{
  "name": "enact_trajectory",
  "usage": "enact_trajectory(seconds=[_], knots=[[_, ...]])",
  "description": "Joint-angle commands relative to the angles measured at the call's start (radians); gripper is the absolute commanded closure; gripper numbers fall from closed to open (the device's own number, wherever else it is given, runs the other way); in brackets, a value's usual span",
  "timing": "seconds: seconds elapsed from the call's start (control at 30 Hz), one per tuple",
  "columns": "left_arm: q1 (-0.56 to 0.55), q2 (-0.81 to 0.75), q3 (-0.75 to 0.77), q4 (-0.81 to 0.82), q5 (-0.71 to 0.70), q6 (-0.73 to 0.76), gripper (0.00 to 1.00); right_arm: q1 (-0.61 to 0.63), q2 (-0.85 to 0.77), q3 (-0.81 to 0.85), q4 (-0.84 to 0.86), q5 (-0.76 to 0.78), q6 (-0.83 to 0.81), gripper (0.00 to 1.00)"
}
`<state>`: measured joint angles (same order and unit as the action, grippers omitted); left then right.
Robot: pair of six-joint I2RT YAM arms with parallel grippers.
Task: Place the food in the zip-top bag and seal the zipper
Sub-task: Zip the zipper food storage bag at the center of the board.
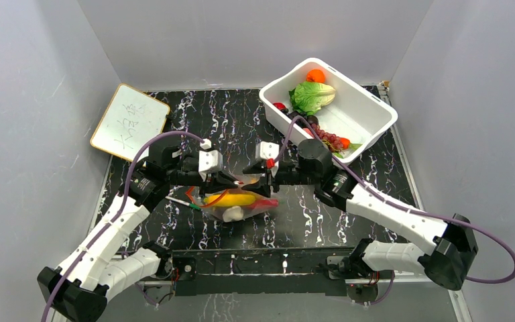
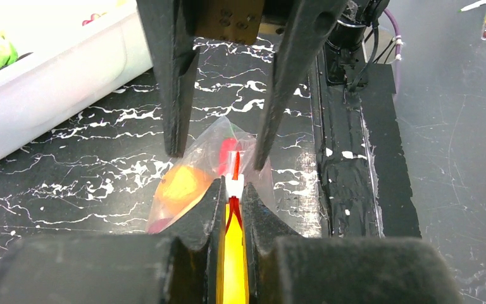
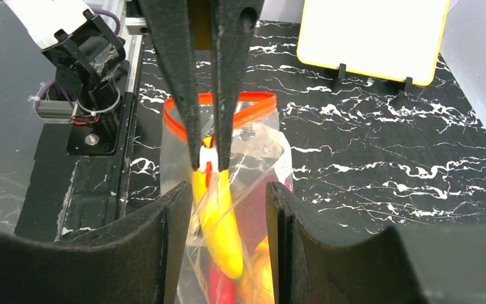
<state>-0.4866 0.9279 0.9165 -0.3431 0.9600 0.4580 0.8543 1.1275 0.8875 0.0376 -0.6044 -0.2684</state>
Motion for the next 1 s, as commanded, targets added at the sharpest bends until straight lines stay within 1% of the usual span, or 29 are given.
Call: enact_trajectory(seconds=[0.0, 0.07, 0.23, 0.27, 0.3, 0.33, 0.43, 0.53, 0.63, 0.77, 0.97], knots=[[0.003, 0.005, 0.054, -0.008, 0.056, 0.044, 1.00, 0.006, 0.052, 0.082, 0.026, 0.026, -0.013, 0.57], [0.003, 0.007, 0.059, -0.020, 0.055, 0.050, 1.00, 0.006, 0.074, 0.086, 0.053, 0.029, -0.007, 0.60], [0.003, 0.008, 0.049, 0.008, 0.045, 0.024, 1.00, 0.009, 0.101, 0.112, 0.059, 0.047, 0.018, 0.71], [0.003, 0.011, 0.047, 0.004, 0.044, 0.024, 1.00, 0.010, 0.096, 0.105, 0.067, 0.062, 0.018, 0.75], [0.003, 0.014, 0.048, -0.002, 0.038, 0.024, 1.00, 0.010, 0.089, 0.099, 0.076, 0.068, 0.017, 0.85], [0.003, 0.017, 0.049, -0.012, 0.026, 0.026, 1.00, 0.010, 0.082, 0.096, 0.083, 0.070, 0.017, 1.00], [0.003, 0.028, 0.057, -0.048, -0.016, 0.041, 1.00, 0.011, 0.049, 0.074, 0.109, 0.054, 0.022, 1.00], [0.003, 0.033, 0.051, -0.032, -0.054, 0.038, 1.00, 0.011, -0.009, 0.001, 0.217, 0.050, 0.046, 1.00], [0.003, 0.059, 0.068, -0.070, -0.068, 0.064, 1.00, 0.010, -0.034, -0.053, 0.304, 0.051, 0.067, 1.00], [0.003, 0.054, 0.059, -0.120, -0.105, 0.087, 1.00, 0.009, -0.041, -0.055, 0.311, 0.053, 0.079, 1.00], [0.003, 0.046, 0.049, -0.141, -0.119, 0.095, 1.00, 0.007, -0.059, -0.073, 0.291, 0.025, 0.074, 1.00]])
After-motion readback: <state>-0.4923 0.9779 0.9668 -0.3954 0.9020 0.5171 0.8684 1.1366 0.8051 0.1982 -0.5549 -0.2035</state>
